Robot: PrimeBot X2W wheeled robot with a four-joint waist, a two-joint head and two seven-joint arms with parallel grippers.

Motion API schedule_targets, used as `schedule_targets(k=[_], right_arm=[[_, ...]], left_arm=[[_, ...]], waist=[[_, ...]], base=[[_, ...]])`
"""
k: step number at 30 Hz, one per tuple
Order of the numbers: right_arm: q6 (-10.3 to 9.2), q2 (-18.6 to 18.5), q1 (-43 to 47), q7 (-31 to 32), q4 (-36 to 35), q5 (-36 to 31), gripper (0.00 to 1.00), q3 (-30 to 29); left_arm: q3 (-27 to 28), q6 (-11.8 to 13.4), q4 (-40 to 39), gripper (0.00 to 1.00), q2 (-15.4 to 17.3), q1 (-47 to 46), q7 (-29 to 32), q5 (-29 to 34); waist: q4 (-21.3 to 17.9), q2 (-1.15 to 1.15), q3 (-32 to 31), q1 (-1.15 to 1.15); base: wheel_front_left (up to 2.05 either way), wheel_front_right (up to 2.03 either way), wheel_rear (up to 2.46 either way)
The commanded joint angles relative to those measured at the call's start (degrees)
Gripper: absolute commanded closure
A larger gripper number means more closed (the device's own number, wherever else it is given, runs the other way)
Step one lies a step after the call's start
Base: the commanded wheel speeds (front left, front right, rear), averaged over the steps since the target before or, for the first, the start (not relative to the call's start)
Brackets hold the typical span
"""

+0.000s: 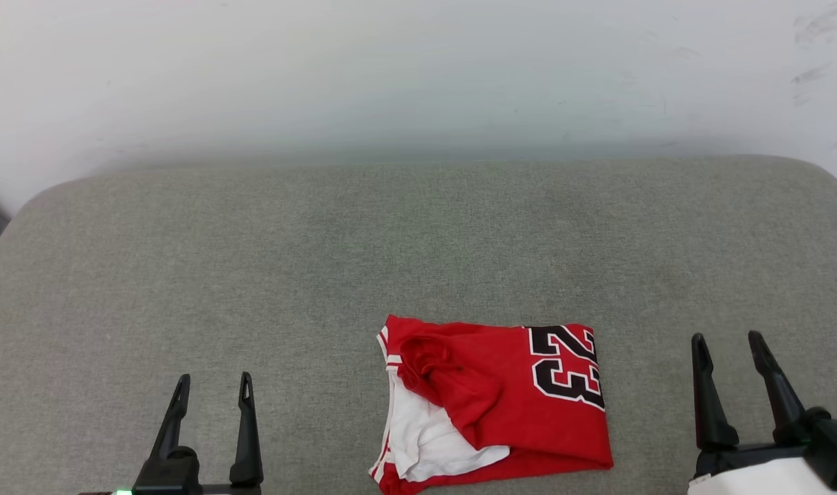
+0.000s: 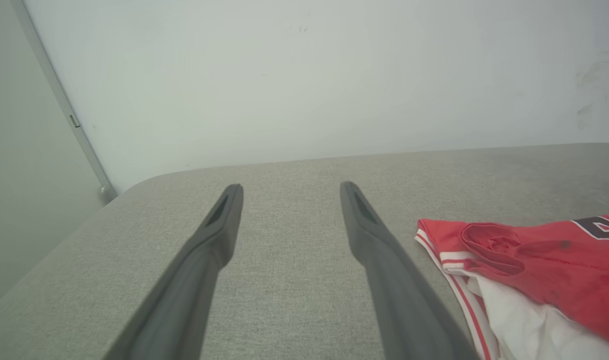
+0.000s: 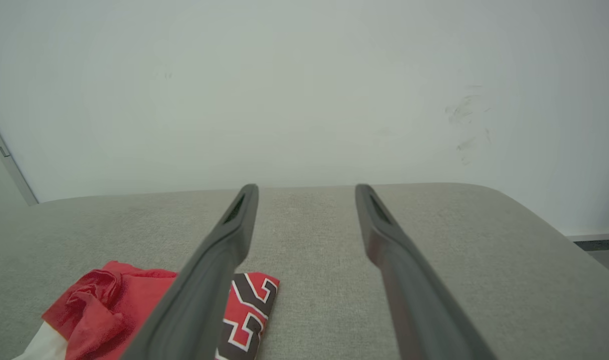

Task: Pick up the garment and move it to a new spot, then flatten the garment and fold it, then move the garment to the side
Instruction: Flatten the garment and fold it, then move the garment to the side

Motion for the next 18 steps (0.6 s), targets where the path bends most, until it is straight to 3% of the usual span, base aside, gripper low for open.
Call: schedule_targets(k=[1, 8, 12, 15, 18], right_arm=[[-0.03, 0.34, 1.07, -0.09, -0.24, -0.03, 0.00, 0.07], [-0.03, 0.72, 2.40, -0.09, -0.53, -0.28, 0.00, 0.05], [-0.02, 0.26, -1.51, -0.09, -1.89, -0.81, 0.00, -0.37], [-0.03, -4.73, -9.24, 0.54, -2.93, -1.67, 0.00, 0.70], [-0.03, -8.51, -14.39, 6.40, -2.60, -1.62, 0.00, 2.80]], left_arm=[[0.21, -0.17, -0.13, 0.00, -0.02, 0.73, -0.14, 0.36], [0.69, -0.57, -0.07, 0.00, -0.35, 1.13, -0.14, 0.48], [0.90, -0.63, -0.11, 0.00, -0.59, 0.84, -0.14, 0.66], [0.80, -0.95, 0.08, 0.00, -0.75, -0.07, -0.14, 0.87], [0.56, -1.09, 0.30, 0.00, -0.89, -0.66, -0.13, 0.98]], waist=[[0.05, 0.00, -0.05, 0.00], [0.30, 0.00, -0.11, 0.00], [0.24, 0.00, 0.15, 0.00], [0.20, 0.00, 0.86, 0.00], [0.50, 0.00, 1.34, 0.00]], base=[[0.00, 0.00, 0.00], [0.00, 0.00, 0.00], [0.00, 0.00, 0.00], [0.00, 0.00, 0.00], [0.00, 0.00, 0.00]])
